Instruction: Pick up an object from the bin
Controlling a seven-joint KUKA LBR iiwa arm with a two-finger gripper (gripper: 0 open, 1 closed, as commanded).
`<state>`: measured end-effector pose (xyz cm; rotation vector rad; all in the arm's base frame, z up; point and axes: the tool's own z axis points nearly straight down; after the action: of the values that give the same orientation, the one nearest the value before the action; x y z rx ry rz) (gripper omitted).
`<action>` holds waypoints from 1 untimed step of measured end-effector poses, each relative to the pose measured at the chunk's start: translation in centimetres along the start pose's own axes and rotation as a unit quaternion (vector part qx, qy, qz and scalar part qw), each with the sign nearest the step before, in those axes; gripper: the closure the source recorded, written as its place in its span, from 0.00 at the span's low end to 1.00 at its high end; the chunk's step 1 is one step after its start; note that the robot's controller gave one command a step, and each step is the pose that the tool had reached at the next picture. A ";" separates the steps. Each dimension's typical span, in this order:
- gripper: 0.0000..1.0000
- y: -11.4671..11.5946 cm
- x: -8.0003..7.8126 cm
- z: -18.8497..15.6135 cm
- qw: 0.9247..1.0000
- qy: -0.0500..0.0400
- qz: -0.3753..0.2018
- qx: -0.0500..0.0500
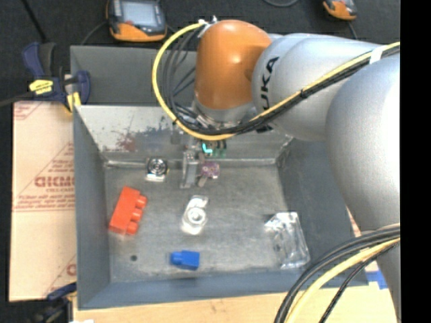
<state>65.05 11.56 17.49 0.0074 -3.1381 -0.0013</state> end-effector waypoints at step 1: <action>0.00 8.4 4.6 10.9 0.999 0.000 -0.051 0.000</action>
Offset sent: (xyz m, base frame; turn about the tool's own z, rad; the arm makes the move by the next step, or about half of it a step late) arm -0.0443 0.0815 -0.1049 -0.0931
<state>60.41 19.95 6.60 0.1668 -3.1334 -0.0009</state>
